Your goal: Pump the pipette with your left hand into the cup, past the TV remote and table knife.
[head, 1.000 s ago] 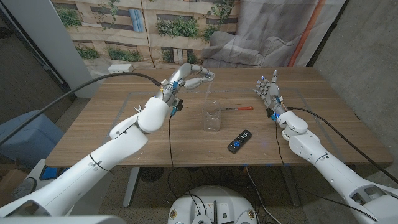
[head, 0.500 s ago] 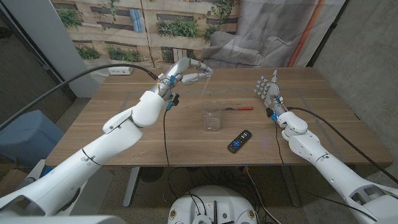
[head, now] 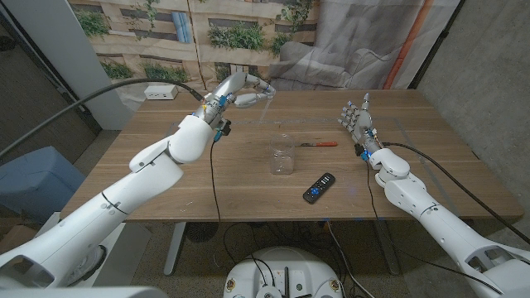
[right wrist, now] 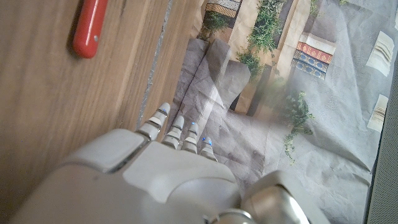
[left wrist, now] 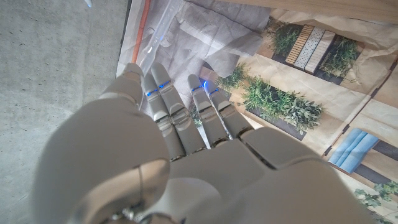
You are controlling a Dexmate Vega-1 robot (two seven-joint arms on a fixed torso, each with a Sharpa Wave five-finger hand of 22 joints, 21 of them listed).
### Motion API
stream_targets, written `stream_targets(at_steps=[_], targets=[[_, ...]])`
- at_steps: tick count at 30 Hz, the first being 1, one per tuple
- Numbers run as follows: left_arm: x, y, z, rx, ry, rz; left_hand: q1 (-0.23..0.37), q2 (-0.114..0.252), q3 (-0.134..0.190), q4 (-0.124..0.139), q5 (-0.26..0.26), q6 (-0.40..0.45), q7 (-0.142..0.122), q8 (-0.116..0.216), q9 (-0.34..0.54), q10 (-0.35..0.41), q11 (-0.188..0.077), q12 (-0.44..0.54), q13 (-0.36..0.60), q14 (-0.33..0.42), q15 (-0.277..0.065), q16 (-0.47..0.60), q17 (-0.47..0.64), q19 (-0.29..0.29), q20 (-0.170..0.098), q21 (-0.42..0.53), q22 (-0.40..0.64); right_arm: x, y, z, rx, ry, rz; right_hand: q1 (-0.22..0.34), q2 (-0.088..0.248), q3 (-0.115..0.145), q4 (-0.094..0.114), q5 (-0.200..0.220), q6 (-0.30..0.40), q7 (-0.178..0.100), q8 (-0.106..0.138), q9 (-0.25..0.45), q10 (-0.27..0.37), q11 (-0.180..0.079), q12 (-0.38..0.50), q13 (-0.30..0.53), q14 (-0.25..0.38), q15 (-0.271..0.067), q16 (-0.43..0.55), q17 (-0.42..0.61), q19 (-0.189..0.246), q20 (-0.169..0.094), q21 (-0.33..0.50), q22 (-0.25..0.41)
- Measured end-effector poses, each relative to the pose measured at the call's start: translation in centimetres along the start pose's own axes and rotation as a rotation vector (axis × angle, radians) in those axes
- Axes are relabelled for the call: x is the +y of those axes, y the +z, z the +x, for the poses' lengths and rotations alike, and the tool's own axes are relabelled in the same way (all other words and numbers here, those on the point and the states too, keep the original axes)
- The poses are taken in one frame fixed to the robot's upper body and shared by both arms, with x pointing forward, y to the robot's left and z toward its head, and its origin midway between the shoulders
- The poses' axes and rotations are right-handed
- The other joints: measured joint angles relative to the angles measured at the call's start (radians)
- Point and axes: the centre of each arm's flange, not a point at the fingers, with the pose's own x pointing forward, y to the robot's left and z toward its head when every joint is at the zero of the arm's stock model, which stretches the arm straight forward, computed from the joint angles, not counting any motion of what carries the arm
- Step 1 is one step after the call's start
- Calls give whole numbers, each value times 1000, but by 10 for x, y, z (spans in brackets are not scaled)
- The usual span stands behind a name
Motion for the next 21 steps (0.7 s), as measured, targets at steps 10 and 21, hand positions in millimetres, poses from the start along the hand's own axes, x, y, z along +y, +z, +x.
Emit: stream_targets(at_steps=[10,21], targets=[[1,-19,1,25,30,-14,-3,-3,4,-4,0,-4,4,0,0,-4,1,0,0,-4,-4,0,0,0,0,0,0,0,0,0,0,0,0,0,0,0,0,0,0,0,0,0,0,0,0,0,0,0,0,0,0,0,0,0],[-6,-35,2,42,51,-47,-4,-4,4,-4,0,-11,1,0,0,-10,0,0,0,-4,-4,0,0,-5,-5,0,0,0,0,0,0,0,0,0,0,0,0,0,0,0,0,0,0,0,0,0,0,0,0,0,0,0,0,0]])
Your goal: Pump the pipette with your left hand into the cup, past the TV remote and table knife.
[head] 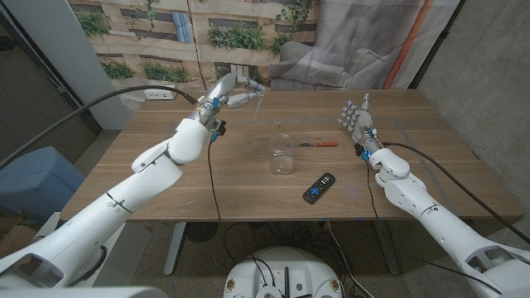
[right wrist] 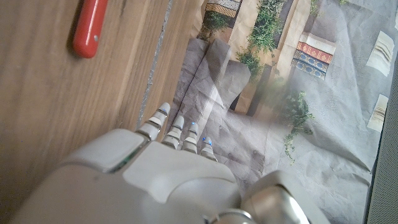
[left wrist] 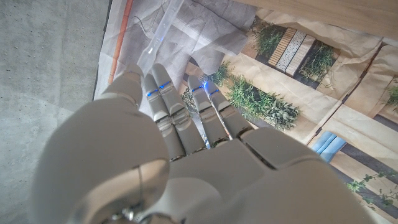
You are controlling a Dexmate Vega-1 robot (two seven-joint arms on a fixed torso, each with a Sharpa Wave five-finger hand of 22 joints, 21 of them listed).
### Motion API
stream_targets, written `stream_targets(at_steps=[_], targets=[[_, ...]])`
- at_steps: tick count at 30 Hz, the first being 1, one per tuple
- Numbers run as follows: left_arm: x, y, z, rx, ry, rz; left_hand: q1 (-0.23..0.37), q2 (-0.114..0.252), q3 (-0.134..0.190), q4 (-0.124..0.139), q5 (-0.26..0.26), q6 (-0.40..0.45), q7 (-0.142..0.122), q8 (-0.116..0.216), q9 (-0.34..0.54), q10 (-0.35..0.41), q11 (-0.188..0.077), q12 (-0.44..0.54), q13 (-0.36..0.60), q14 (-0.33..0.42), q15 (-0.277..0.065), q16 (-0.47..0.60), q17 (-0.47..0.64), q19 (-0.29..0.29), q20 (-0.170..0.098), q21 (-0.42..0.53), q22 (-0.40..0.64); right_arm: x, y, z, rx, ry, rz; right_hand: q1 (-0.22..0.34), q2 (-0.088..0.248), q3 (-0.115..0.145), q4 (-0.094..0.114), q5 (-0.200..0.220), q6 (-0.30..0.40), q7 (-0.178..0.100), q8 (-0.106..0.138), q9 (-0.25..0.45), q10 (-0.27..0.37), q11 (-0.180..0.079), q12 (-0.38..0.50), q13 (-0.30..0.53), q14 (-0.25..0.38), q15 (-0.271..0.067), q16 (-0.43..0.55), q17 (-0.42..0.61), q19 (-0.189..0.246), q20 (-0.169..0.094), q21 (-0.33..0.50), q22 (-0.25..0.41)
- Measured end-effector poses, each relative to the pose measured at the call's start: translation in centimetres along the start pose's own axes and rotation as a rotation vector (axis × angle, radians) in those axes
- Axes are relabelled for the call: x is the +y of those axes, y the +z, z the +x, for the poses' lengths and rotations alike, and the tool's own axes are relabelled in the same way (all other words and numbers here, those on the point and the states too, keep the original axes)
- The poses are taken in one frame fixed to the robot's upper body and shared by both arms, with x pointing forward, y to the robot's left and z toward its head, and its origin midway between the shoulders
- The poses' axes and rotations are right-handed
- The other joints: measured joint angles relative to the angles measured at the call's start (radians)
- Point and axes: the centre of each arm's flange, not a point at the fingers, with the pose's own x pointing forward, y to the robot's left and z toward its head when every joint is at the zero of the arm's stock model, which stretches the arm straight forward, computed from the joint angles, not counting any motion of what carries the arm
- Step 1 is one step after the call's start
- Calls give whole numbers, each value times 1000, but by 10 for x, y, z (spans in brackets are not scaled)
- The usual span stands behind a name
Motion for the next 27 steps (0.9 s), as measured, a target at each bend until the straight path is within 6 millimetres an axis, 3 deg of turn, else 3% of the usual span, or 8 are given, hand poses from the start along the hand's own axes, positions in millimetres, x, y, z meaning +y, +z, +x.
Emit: stream_targets(at_steps=[27], targets=[[-25,-41,-17,45,29,-75,-9,1,4,4,0,-5,-6,0,0,-11,-4,-1,0,0,0,0,0,5,-5,0,0,0,0,0,0,0,0,0,0,0,0,0,0,0,0,0,0,0,0,0,0,0,0,0,0,0,0,0]])
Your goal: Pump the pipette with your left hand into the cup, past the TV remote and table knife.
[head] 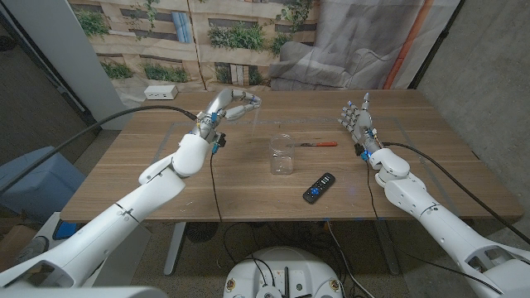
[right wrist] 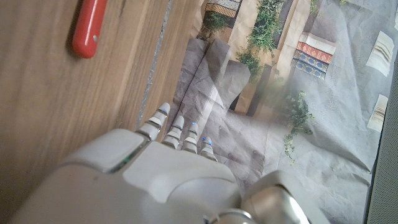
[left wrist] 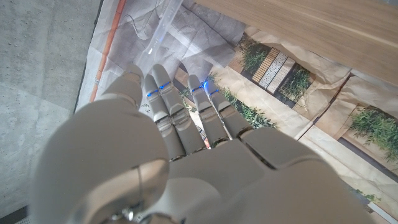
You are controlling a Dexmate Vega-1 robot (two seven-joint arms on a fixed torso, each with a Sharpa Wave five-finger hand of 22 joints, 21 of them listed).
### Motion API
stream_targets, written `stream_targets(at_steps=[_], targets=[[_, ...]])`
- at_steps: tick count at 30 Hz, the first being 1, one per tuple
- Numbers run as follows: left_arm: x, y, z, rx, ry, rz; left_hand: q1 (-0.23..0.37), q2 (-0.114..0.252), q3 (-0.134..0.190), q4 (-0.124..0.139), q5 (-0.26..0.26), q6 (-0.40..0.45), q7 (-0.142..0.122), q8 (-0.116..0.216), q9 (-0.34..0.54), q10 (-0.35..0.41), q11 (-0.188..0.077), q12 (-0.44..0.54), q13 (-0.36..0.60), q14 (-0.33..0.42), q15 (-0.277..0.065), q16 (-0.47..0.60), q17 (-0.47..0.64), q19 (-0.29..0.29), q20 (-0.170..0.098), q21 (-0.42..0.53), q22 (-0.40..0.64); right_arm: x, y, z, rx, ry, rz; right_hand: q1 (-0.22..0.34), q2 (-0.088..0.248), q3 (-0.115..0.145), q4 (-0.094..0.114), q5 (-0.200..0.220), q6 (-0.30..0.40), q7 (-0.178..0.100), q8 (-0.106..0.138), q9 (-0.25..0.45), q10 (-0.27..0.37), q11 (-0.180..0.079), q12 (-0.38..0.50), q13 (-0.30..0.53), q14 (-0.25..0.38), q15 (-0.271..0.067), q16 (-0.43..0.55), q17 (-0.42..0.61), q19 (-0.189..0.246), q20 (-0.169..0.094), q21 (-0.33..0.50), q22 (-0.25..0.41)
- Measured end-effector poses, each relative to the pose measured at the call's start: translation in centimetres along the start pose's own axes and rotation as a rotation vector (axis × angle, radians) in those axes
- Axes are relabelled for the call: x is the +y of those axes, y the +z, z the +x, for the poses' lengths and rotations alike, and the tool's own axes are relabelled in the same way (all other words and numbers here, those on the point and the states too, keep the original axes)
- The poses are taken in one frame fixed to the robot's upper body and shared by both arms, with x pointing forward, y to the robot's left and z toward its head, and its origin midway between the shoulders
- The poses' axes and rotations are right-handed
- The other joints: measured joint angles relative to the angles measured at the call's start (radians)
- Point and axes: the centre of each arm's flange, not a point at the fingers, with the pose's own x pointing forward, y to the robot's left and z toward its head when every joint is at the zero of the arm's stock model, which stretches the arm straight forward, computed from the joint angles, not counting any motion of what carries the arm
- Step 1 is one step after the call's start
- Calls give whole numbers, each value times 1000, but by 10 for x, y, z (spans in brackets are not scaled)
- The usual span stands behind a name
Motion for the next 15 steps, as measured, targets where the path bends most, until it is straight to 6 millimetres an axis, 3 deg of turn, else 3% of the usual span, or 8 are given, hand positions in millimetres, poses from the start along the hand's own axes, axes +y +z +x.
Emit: stream_targets(at_steps=[15], targets=[[-4,-18,-5,24,5,-3,-13,-13,0,0,0,-5,-5,0,0,-12,2,-3,-3,0,0,0,0,0,0,0,0,0,0,0,0,0,0,0,0,0,0,0,0,0,0,0,0,0,0,0,0,0,0,0,0,0,0,0]])
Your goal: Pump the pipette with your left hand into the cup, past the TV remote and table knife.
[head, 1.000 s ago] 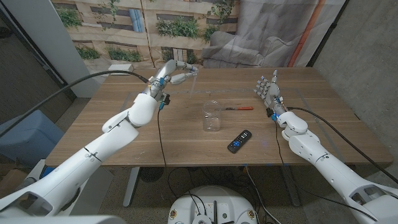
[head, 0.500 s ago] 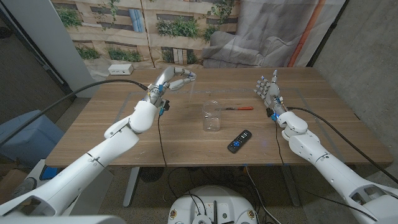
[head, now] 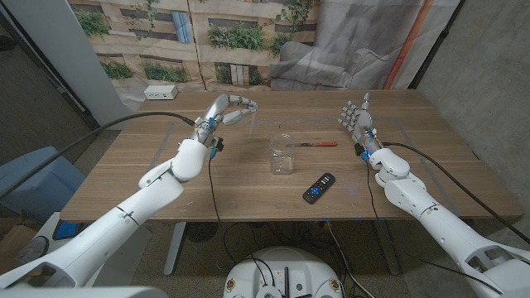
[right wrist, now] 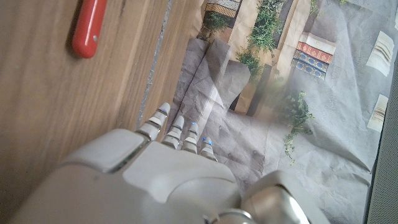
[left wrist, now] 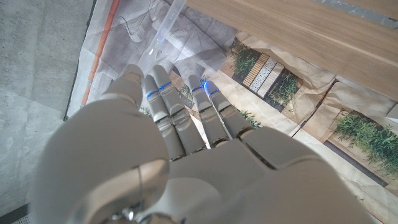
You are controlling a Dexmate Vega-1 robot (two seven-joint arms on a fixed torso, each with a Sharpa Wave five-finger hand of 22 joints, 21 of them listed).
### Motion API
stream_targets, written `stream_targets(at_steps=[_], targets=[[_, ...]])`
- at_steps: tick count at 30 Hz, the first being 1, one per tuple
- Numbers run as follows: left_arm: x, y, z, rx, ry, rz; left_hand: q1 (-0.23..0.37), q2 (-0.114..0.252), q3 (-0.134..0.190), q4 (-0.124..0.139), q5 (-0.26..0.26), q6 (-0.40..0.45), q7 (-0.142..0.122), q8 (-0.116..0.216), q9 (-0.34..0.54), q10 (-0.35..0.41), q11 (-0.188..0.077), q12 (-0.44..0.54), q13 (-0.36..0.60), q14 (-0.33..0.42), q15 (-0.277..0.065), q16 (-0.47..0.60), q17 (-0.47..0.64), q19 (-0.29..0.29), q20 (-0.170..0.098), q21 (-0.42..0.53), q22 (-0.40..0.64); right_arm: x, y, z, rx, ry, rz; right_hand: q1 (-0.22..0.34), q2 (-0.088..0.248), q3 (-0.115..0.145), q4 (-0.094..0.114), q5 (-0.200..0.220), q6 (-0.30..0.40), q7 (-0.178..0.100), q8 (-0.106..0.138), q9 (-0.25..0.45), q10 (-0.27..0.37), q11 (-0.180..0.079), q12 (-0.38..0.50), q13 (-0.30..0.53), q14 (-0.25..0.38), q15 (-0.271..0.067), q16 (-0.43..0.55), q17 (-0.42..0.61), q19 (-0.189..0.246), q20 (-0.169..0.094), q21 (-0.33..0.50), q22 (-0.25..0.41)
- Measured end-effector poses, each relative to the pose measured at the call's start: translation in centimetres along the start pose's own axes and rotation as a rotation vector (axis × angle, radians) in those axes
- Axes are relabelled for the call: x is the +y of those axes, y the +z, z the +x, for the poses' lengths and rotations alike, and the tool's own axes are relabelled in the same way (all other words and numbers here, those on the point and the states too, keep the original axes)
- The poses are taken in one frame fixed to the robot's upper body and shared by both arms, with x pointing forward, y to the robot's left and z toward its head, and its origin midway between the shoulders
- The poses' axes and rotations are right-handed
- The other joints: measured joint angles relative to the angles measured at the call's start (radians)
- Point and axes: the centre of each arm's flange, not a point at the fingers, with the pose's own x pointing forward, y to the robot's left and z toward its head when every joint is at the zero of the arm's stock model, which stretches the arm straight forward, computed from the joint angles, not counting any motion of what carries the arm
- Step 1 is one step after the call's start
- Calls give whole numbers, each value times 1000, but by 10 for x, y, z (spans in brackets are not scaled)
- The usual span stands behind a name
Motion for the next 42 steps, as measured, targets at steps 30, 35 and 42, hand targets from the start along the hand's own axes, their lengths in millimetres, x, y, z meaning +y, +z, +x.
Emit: stream_targets(at_steps=[30,35,42], targets=[[-17,-22,-7,20,-11,-23,0,0,4,-4,0,-5,-5,0,-3,-9,1,0,0,0,0,0,1,3,3,0,0,0,0,0,1,0,0,0,0,0,0,0,0,0,0,0,0,0,0,0,0,0,0,0,0,0,0,0],[-17,-23,-7,19,-10,-25,0,0,6,-6,0,-3,-3,0,-2,-9,1,0,0,0,0,3,2,4,4,3,0,0,0,0,1,0,0,0,0,0,0,0,0,0,0,0,0,0,0,0,0,0,0,0,0,0,0,0],[-19,-26,-8,20,-11,-27,18,15,11,-11,0,23,8,4,-3,17,-2,8,0,9,2,8,3,22,0,8,0,0,0,0,1,0,0,0,0,0,0,0,0,0,0,0,0,0,0,0,0,0,0,0,0,0,0,0]])
